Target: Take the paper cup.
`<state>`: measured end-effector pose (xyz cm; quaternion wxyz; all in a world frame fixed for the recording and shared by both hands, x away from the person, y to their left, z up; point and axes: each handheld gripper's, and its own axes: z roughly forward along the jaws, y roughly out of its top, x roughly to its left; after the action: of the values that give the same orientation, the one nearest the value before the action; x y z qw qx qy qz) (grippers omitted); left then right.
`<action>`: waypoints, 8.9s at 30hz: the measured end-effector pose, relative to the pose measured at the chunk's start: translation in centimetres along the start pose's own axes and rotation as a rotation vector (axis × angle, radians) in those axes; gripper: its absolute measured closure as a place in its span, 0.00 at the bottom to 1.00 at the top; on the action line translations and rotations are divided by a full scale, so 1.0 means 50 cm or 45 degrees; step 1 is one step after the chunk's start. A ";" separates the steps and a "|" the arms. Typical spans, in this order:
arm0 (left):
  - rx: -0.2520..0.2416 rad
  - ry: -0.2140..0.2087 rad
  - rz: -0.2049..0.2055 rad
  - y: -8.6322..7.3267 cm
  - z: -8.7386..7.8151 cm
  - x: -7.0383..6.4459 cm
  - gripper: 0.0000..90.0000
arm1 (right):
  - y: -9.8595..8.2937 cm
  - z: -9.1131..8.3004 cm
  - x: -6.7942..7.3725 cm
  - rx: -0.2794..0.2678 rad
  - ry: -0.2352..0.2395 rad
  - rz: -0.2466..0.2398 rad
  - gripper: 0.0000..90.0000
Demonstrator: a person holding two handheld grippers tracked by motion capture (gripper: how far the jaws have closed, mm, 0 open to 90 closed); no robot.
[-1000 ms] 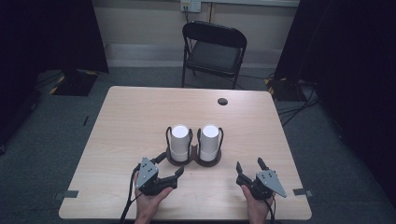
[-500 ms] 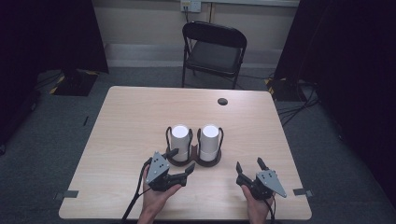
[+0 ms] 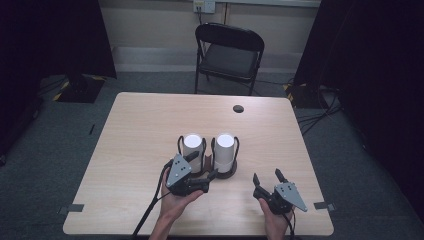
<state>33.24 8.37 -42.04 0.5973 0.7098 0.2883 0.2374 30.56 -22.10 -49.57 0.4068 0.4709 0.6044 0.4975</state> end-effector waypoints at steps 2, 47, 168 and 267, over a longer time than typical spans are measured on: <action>-0.002 -0.004 -0.002 0.001 0.002 0.000 0.20 | 0.000 0.000 0.000 0.000 -0.001 -0.003 0.23; 0.073 -0.045 0.006 0.056 0.151 0.030 0.20 | 0.000 0.000 0.000 0.007 0.036 -0.004 0.25; -0.173 -0.004 -0.009 0.144 0.099 0.031 0.39 | 0.000 -0.001 0.000 0.001 0.050 -0.004 0.26; -0.058 -0.276 -0.722 -0.036 -0.041 0.047 0.39 | 0.016 0.011 0.183 -0.236 0.601 -0.262 0.68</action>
<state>33.32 11.69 -43.47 0.6829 0.6086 0.4041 -0.0093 29.14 -13.01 -49.09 0.3446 0.2387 0.6790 0.6027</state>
